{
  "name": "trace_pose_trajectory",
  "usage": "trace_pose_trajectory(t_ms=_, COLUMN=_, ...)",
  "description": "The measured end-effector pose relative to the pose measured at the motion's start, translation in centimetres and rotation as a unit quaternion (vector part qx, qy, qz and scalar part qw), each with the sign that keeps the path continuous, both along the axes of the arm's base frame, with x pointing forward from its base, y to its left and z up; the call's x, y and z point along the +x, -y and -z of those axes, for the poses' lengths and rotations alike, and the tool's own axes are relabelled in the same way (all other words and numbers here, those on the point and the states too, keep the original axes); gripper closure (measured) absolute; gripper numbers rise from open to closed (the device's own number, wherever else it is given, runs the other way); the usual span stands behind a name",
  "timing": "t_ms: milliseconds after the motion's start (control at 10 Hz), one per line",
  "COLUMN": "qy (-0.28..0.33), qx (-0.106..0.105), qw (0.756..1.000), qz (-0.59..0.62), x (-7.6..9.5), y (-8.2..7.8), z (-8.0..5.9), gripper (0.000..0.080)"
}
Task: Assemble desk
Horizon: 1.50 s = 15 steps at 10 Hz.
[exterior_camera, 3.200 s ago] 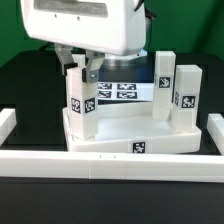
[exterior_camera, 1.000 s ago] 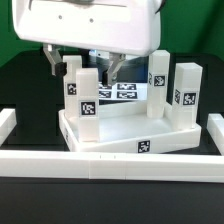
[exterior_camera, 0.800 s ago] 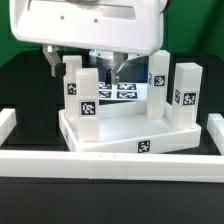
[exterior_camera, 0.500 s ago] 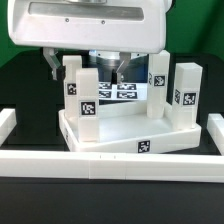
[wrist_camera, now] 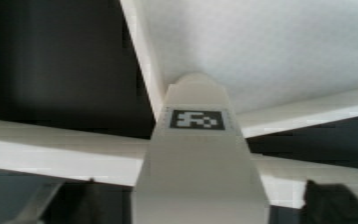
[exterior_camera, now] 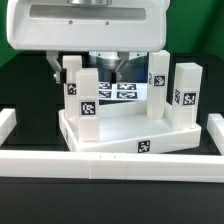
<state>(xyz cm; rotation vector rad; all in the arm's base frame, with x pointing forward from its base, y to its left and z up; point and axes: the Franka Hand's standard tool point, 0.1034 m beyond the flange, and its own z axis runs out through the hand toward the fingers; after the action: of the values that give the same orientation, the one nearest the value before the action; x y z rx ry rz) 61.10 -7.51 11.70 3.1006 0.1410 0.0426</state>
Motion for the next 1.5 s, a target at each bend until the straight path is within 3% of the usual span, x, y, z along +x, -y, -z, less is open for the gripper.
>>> trace_pose_trajectory(t_ms=100, qy=0.0, qx=0.001, qw=1.0, qz=0.008, x=0.0, y=-0.01, z=0.0, gripper=0.051)
trace_pose_trajectory(t_ms=400, qy=0.001, qx=0.002, qw=0.999, qz=0.047, x=-0.02, y=0.0, z=0.01, gripper=0.0509)
trace_pose_trajectory(t_ms=800, qy=0.007, qx=0.012, qw=0.978, qz=0.207, x=-0.17, y=0.84, z=0.03, gripper=0.0509)
trace_pose_trajectory(t_ms=1200, qy=0.013, qx=0.018, qw=0.925, qz=0.38, x=-0.19, y=0.78, z=0.12, gripper=0.0509)
trace_pose_trajectory(t_ms=1500, qy=0.015, qx=0.032, qw=0.859, qz=0.512, x=-0.14, y=0.82, z=0.18, gripper=0.0509)
